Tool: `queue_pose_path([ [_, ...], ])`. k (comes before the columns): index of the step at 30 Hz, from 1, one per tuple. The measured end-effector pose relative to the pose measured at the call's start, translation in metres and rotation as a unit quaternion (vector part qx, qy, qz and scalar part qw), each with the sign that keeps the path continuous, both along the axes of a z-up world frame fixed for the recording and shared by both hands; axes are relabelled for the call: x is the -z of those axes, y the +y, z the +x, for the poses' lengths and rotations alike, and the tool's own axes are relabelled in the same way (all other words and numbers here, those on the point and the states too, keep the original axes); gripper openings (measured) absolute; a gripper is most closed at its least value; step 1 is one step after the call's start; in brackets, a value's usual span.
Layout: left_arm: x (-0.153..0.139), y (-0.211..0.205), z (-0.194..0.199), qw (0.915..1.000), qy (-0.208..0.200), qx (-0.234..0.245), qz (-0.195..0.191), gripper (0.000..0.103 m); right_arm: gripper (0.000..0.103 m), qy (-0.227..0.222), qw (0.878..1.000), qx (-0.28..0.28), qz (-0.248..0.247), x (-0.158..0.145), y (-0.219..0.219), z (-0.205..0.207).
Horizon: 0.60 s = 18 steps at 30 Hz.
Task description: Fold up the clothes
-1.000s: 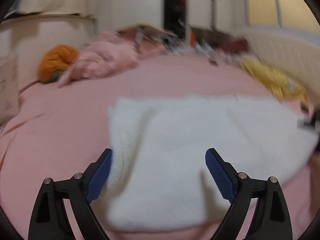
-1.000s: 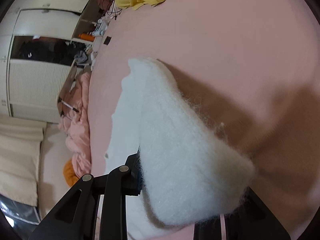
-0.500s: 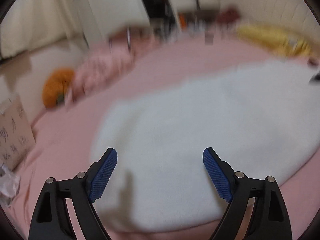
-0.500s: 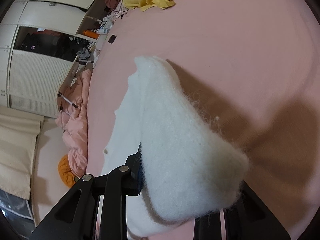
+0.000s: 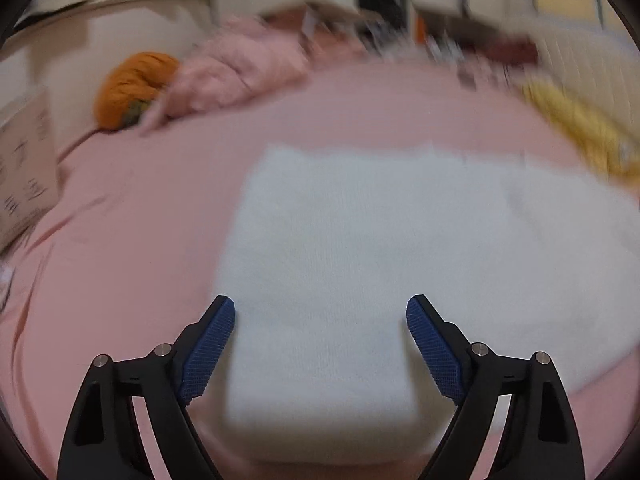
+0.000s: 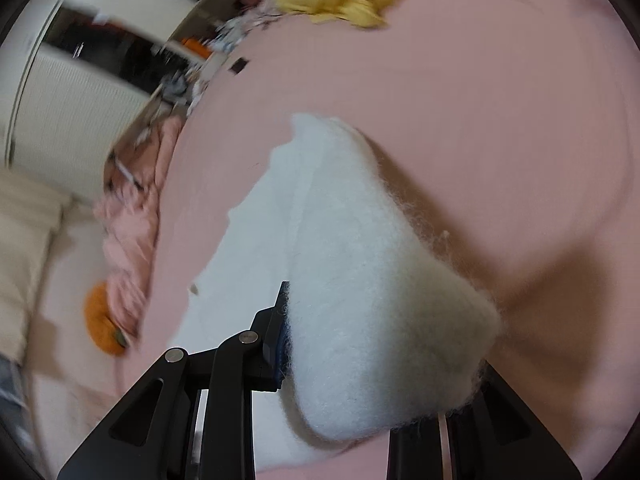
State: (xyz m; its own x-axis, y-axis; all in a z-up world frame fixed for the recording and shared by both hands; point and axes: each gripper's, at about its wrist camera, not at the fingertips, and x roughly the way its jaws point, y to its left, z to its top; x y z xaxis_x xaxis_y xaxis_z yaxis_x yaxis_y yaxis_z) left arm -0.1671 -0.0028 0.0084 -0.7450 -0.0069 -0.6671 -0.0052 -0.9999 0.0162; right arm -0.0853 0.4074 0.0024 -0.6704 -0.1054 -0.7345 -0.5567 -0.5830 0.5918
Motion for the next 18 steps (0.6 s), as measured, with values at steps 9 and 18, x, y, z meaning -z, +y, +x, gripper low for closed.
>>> queue_pose_path([
  [9, -0.041, -0.163, 0.033, 0.9584, 0.091, -0.244, 0.118, 0.089, 0.025, 0.010, 0.943, -0.188, 0.274, -0.085, -0.128, -0.062],
  [18, -0.027, -0.192, 0.058, 0.9497, 0.073, -0.268, 0.144, 0.089, 0.024, 0.056, 0.807, -0.406, 0.426, -0.064, -0.331, -0.086],
])
